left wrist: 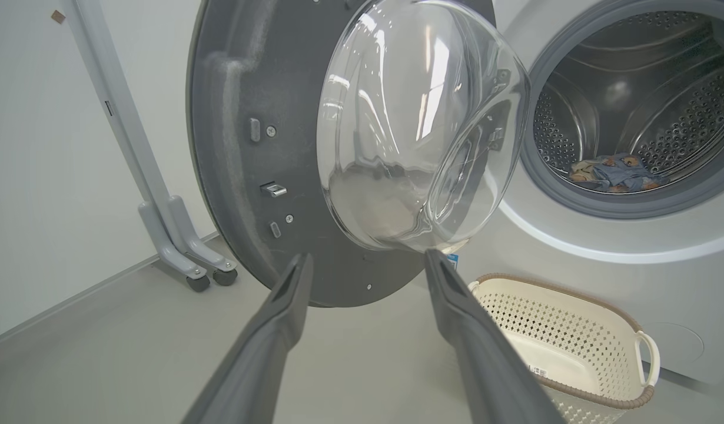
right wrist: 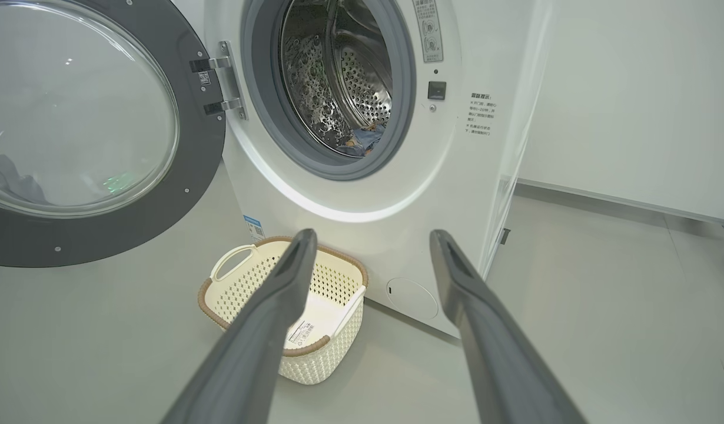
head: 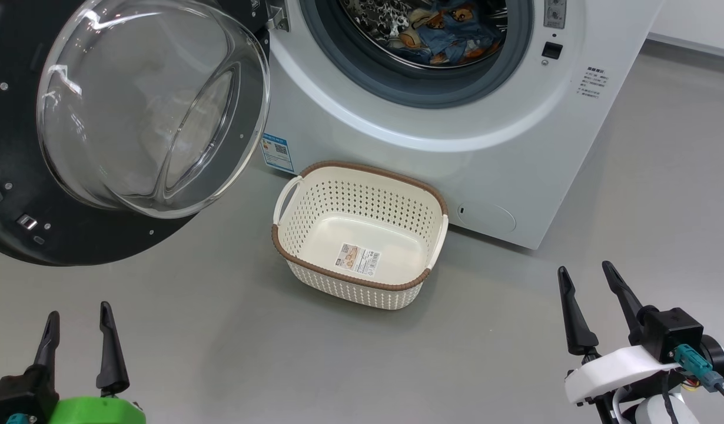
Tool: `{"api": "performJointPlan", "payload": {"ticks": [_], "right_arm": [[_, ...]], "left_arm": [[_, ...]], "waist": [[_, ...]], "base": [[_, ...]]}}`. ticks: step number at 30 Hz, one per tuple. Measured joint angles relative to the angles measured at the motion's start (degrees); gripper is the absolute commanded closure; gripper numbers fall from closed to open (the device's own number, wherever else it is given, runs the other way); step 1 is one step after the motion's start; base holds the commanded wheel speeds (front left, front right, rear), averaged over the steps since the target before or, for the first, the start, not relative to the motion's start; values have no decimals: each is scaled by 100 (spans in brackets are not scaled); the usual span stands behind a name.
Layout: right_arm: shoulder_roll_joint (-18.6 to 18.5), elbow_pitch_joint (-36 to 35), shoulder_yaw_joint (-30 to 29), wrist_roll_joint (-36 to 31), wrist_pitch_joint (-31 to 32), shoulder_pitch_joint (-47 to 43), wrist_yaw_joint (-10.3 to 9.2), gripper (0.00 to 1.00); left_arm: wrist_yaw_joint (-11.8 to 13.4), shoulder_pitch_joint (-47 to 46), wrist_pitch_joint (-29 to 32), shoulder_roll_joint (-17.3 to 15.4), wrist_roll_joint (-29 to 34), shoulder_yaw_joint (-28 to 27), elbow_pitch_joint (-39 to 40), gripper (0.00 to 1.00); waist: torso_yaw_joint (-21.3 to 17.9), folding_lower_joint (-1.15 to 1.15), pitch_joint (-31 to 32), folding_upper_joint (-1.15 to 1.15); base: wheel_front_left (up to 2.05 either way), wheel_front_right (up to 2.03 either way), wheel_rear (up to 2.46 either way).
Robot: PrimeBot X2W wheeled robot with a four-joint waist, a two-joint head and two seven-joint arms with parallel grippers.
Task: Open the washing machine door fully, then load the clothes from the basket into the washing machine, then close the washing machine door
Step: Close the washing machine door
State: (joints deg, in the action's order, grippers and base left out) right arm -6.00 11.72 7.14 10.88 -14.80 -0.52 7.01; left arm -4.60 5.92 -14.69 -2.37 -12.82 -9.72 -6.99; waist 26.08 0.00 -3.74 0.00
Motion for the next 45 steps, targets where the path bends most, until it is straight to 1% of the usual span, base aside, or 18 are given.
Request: {"api": "performJointPlan", "payload": {"ticks": [15,16,17,18,19,23,24,27,30,36,41,45], "right_arm": [[-1,9,23,2,0,2,0,0],[-1,10,23,2,0,2,0,0],[-1,11,24,2,0,2,0,0],[-2,12,24,3,0,2,0,0],[-3,12,25,3,0,3,0,0],[-5,12,25,3,0,4,0,0],[-8,12,24,9,0,5,0,0],[-13,12,23,10,0,5,0,0],[-25,11,22,10,0,7,0,0],[-45,10,14,10,0,12,0,0],[-47,10,13,10,0,16,0,0],[-52,10,14,10,0,32,0,0]], "left_arm": [[87,1,0,2,-243,-75,15,0],[90,0,0,2,-267,-78,20,5],[96,0,0,2,-290,-82,26,51],[97,0,0,2,-296,-88,33,92],[101,0,0,2,-348,-90,31,100],[104,-1,0,4,-522,-135,33,100],[111,-1,0,7,-695,-166,33,100],[112,-8,0,12,-950,-281,57,100],[144,-45,0,25,-1457,-445,99,100],[140,-380,0,52,-2075,-862,167,100],[58,-710,-1,79,-2674,-1248,182,100],[0,-944,-1,96,-2895,-1428,140,100]], "waist": [[5,0,-48,0],[2,0,-53,0],[-2,0,-58,0],[-6,0,-64,0],[-11,0,-70,0],[-28,0,-97,0],[-36,0,-112,0],[-44,0,-135,0],[-46,0,-160,0],[-42,0,-212,0],[-40,0,-246,0],[-49,0,-262,0]], "base": [[0,0,0],[0,0,0],[0,0,0],[0,0,0],[0,0,0],[0,0,0],[0,0,0],[0,0,0],[0,0,0],[0,0,0],[0,0,0],[0,0,0]]}}
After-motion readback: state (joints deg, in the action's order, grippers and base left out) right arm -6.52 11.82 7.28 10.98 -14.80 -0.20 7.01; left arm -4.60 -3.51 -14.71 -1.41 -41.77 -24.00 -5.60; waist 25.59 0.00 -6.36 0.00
